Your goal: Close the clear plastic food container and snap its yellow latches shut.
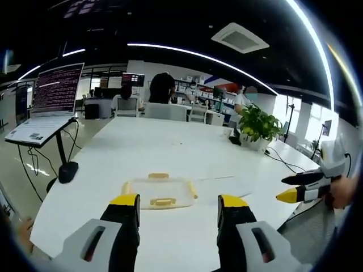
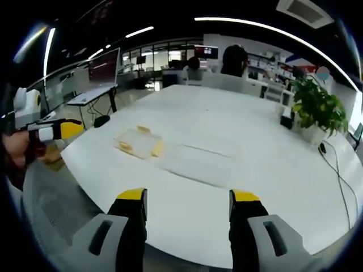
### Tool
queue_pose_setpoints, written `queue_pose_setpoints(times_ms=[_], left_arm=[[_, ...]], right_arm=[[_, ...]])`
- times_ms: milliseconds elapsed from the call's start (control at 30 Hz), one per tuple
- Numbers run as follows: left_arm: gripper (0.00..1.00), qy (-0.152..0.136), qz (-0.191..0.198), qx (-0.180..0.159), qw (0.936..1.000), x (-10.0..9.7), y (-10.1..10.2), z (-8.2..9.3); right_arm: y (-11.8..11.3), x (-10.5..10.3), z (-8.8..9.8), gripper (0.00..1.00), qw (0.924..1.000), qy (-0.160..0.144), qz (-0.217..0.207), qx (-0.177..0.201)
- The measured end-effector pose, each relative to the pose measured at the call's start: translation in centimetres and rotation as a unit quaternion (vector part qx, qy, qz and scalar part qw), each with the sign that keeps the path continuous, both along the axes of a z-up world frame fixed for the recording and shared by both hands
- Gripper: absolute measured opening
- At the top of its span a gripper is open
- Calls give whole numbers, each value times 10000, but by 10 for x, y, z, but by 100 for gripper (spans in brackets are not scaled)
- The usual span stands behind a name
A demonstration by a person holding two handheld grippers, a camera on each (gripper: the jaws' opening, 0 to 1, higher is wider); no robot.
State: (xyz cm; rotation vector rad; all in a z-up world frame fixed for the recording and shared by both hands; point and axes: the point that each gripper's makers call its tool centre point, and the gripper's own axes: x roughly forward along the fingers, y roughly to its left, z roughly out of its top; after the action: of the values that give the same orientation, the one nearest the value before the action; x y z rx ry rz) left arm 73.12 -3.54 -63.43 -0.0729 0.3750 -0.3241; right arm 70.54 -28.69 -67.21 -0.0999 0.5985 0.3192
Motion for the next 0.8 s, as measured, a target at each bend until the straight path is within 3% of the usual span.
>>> queue_pose_setpoints(times_ms=[367,800], left_arm=[[51,-191,-836,493,9951,0,-23,2],[51,64,-1070,798,9910,21,2,-18]], right_arm=[[22,22,9,54,9982,-39,579,-128],[46,40,9,52,9930,-26,1154,-244]])
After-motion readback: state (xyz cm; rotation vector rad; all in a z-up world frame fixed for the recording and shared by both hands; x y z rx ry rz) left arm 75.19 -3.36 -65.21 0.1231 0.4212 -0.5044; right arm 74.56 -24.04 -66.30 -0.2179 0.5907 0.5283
